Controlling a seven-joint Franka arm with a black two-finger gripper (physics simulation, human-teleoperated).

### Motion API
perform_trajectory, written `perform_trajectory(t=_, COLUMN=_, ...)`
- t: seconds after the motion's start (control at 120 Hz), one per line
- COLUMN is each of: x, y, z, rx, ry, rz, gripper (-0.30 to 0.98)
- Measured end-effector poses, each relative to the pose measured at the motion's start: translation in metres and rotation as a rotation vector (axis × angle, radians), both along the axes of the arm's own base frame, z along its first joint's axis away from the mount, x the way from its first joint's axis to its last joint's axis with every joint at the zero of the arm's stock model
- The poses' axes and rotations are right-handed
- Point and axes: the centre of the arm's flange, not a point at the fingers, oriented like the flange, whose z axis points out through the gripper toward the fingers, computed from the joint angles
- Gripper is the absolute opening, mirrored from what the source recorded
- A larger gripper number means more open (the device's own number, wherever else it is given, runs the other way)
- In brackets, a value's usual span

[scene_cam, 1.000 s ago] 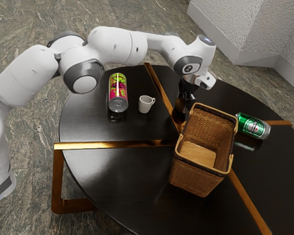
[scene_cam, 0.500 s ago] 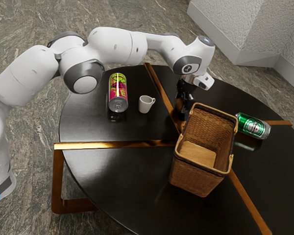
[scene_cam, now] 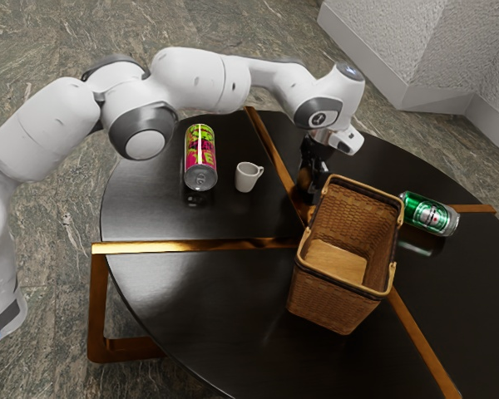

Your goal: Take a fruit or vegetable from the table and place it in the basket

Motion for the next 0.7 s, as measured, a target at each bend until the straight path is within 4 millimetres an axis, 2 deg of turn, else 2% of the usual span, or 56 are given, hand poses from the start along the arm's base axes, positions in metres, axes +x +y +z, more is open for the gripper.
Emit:
perform_trajectory(t=0.217, x=0.000, y=-0.003, z=0.002, rx=0.006, ry=0.000, rz=-0.005, gripper=0.52)
perform_trajectory(t=0.433, x=-0.003, y=-0.002, z=0.023, rx=0.021, ry=-0.010, rz=-0.004, gripper=0.44)
perform_trajectory(t=0.492, x=-0.007, y=-0.002, z=0.042, rx=0.025, ry=-0.028, rz=-0.003, gripper=0.43)
perform_trajectory(t=0.533, x=-0.010, y=-0.003, z=0.063, rx=0.030, ry=-0.053, rz=-0.006, gripper=0.43)
perform_trajectory(t=0.7, x=-0.026, y=-0.022, z=0.168, rx=0.058, ry=-0.181, rz=-0.034, gripper=0.50)
